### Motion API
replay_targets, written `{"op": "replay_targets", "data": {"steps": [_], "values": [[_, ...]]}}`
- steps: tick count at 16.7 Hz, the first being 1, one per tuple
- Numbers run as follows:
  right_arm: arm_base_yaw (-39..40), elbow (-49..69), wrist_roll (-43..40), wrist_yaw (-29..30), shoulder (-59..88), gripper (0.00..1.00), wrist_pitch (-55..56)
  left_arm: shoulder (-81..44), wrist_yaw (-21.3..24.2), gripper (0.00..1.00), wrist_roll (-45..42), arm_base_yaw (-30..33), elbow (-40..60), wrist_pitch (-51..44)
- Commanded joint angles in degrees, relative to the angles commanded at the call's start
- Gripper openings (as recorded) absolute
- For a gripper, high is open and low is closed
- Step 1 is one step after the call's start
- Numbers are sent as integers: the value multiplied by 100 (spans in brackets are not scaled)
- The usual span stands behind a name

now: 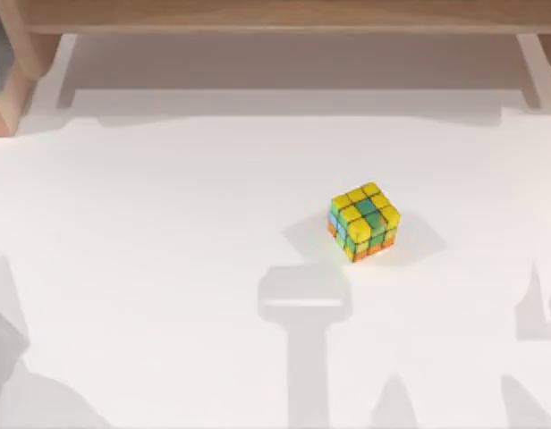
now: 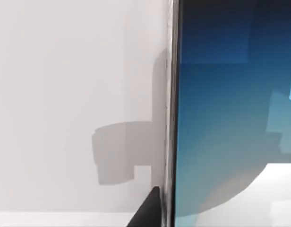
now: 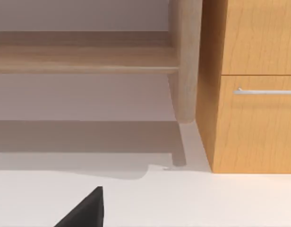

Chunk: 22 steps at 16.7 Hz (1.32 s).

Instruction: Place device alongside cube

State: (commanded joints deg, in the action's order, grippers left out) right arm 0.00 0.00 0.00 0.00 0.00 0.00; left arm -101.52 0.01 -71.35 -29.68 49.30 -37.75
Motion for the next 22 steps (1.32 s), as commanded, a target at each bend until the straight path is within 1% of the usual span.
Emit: {"op": "replay_targets", "data": {"steps": [1,8,9,15,22], "values": [[0,0,0,0,0,100,0,0,0,0,0,0,0,0],[0,0,0,0,0,100,0,0,0,0,0,0,0,0],[0,0,0,0,0,100,0,202,53,0,93,18,70,-256],[0,0,0,0,0,100,0,445,53,0,98,22,285,-722],[0,0,0,0,0,100,0,552,48,0,194,95,423,-737]]}}
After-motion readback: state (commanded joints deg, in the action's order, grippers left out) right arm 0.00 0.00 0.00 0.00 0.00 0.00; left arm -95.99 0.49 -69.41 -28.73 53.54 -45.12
